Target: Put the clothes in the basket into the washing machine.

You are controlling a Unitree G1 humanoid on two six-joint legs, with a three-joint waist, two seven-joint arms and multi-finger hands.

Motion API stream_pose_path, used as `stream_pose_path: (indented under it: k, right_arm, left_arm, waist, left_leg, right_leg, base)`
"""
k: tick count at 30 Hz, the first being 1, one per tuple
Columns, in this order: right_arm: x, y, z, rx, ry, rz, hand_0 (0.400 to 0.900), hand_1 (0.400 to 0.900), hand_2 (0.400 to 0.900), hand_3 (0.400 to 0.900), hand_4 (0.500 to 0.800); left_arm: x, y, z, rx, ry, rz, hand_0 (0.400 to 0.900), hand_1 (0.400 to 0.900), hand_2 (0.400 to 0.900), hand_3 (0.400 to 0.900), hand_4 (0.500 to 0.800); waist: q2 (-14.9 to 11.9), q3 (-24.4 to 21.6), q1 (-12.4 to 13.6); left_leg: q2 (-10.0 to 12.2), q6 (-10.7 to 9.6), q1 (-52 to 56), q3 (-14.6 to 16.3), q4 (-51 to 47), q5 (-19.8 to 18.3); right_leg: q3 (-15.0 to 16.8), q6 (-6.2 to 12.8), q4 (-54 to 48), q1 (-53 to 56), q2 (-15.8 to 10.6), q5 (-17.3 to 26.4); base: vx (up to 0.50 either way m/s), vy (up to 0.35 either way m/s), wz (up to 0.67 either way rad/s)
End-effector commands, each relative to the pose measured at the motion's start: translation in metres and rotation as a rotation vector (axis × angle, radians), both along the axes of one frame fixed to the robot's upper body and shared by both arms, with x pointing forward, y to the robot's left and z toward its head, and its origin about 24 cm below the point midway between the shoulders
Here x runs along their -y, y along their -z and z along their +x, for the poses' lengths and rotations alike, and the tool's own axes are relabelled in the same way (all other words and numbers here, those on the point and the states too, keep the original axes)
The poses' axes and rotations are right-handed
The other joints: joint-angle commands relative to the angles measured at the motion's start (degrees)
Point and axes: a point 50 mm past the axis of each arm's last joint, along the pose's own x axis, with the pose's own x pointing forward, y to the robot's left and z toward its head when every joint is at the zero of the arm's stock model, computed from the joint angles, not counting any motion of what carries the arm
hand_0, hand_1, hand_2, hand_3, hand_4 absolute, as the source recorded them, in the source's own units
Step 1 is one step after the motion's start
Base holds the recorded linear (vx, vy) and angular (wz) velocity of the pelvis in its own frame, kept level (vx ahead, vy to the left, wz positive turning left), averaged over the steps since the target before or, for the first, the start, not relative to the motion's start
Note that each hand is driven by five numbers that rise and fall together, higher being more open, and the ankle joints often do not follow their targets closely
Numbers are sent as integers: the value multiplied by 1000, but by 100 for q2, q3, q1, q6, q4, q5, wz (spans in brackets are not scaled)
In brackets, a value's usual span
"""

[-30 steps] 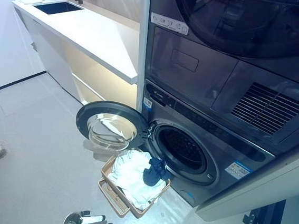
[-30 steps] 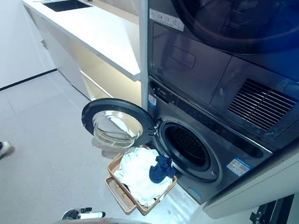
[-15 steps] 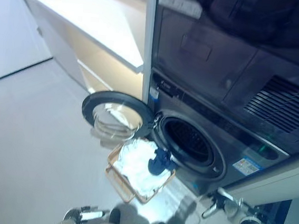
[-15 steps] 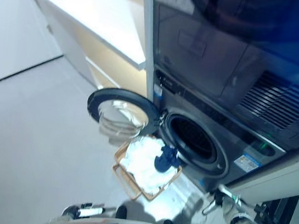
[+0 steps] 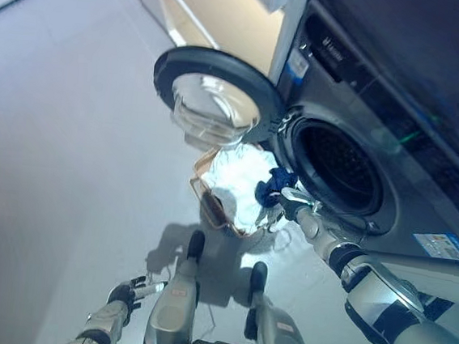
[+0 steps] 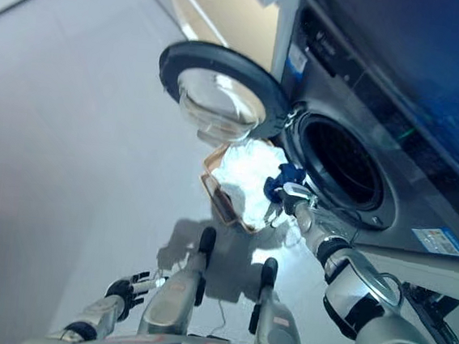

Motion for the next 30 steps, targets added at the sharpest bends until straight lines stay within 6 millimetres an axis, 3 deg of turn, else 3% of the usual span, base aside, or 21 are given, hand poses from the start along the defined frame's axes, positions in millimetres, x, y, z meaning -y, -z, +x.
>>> stream_pose_path:
  k: [1, 6, 11, 21, 26, 30]
  right_arm:
    - [-2, -60, 39, 207, -39, -70, 900, 900, 900, 900, 800]
    - [14, -102, 59, 327, 38, -171, 900, 900, 900, 900, 800]
    - [15, -151, 75, 472, 52, -225, 900, 900, 900, 900, 800]
    - [30, -208, 83, 625, 89, -291, 900, 900, 900, 900, 800]
    - [60, -242, 79, 695, 178, -359, 900, 900, 900, 900, 800]
    - [86, -282, 70, 777, 247, -454, 900, 900, 900, 900, 800]
  left_arm:
    - [-13, -4, 2, 21, -60, 37, 900, 900, 900, 900, 800]
    - [-9, -8, 12, 68, -87, 23, 900, 900, 900, 900, 800]
    - [-3, -11, 20, 125, -112, 0, 900, 900, 900, 900, 800]
    - [9, -18, 32, 219, -149, -40, 900, 900, 900, 900, 800]
    - [13, -21, 36, 265, -182, -62, 900, 900, 900, 900, 800]
    - [14, -24, 39, 289, -205, -71, 900, 900, 900, 900, 800]
  waist:
    - [40, 343, 17]
    - [211, 519, 67]
    - [469, 519, 28]
    - [972, 519, 38]
    - [1263, 519, 36]
    - [1551, 519, 113]
  left_leg:
    - [-147, 146, -111, 202, 646, -529]
    - [-33, 70, -741, 183, 984, -496]
    - [46, 1, -1555, 169, 1354, -457]
    - [98, -147, -3039, -67, 2191, -444]
    - [32, -256, -3884, -228, 2578, -408]
    - [42, -302, -4318, -294, 2771, -361]
  right_leg:
    - [210, -95, 756, -540, 6, 219]
    - [165, 30, 1140, -1175, -34, 283]
    - [173, 171, 1546, -1916, -54, 342]
    - [414, 423, 2450, -3187, -106, 385]
    - [524, 519, 2981, -3942, -200, 347]
    - [616, 623, 3300, -4432, -275, 350]
  base:
    - [-46, 9, 7]
    - [-21, 5, 5]
    - [-13, 38, 7]
    - [0, 38, 4]
    - [-19, 55, 8]
    - [1, 53, 5]
